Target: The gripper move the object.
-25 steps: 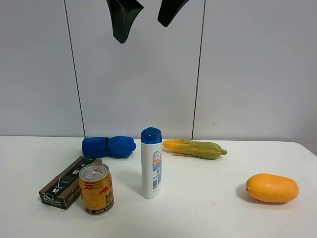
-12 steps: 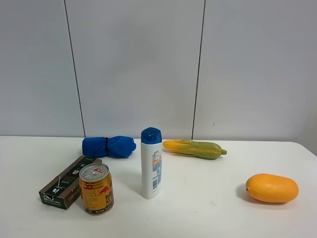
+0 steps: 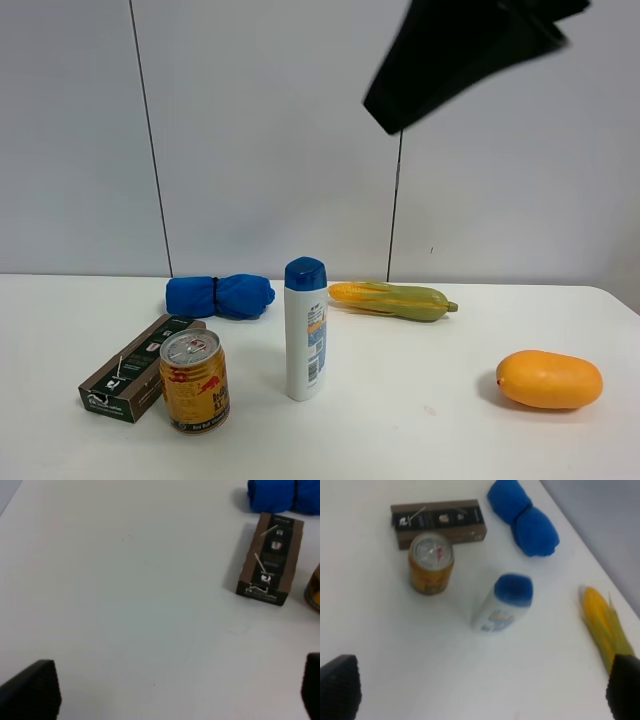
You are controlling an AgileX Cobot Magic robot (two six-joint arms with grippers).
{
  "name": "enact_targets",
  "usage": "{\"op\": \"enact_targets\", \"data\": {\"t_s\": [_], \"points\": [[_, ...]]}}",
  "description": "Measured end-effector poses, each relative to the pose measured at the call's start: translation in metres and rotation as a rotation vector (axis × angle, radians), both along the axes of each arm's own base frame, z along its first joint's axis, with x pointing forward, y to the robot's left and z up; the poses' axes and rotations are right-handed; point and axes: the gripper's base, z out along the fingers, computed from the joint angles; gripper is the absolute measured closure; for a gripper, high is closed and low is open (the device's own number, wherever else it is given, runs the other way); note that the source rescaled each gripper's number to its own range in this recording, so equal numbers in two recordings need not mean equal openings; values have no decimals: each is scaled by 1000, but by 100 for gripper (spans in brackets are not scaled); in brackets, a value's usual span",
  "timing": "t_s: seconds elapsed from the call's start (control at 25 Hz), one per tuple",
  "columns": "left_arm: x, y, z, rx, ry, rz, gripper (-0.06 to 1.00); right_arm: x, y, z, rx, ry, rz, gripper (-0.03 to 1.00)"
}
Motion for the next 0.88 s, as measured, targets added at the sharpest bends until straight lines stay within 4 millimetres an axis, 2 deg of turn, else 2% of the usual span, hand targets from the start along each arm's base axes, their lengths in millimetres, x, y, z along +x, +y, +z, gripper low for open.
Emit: {"op": "enact_targets", "data": {"t_s": [0.2,0.32,0.44,0.64,0.88], "points": [[0,0,0,0,0,0,-6,-29,-36,-33,-17,46,-17,-3],[0,0,0,0,0,0,-6,-45,-51,-55,-35,80,-16,-3],[0,0,0,0,0,0,-6,-57,-65,-67,-46,69,-18,-3],[0,0,0,0,0,0,-6,-69,-96,-70,-3,14,-117,-3],[0,0,0,0,0,0,-6,-82,-134,-65,123,20,-432,-3]]}}
